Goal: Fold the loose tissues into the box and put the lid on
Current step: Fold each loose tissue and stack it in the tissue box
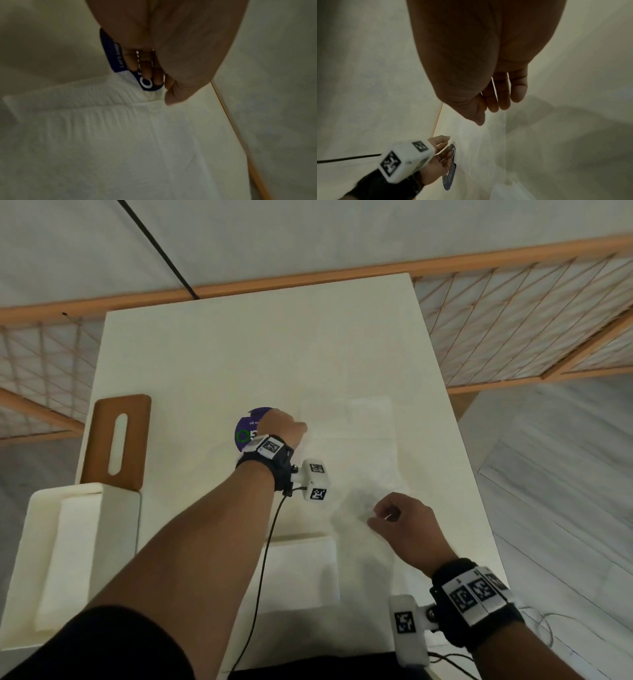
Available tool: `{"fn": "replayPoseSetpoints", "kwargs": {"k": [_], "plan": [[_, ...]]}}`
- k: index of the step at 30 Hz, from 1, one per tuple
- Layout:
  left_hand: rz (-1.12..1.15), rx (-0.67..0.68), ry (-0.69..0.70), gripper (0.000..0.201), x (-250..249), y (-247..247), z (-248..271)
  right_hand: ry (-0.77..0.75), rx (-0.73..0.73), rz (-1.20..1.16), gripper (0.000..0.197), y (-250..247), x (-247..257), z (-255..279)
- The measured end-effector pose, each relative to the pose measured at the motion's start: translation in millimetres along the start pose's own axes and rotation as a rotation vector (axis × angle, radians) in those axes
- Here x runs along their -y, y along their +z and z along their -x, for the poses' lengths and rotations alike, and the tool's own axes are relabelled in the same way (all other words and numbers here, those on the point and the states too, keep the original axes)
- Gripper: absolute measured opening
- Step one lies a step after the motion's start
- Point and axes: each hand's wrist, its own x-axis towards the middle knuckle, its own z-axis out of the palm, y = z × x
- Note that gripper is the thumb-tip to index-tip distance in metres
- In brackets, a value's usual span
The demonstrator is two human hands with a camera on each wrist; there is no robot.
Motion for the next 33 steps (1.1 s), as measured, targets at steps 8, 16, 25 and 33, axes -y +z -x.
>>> {"fn": "replayPoseSetpoints", "kwargs": {"k": [8, 16, 25, 33], "plan": [[-0.099, -0.029, 0.051, 0.029, -16, 11, 4, -0.008, 0.006, 0.027, 0.011, 7, 7, 2], [0.244, -0.097, 0.110, 0.011, -9, -7, 14, 0.049, -0.036, -0.028, 0.009, 2, 9, -5], [0.451, -0.121, 0.337, 0.043, -30, -43, 40, 0.058, -0.104, -0.149, 0.014, -6, 25, -18], [0.687, 0.246, 0.327, 0.033, 1, -114, 112, 0.080, -0.043, -0.727, 0.092, -18, 77, -37]]}}
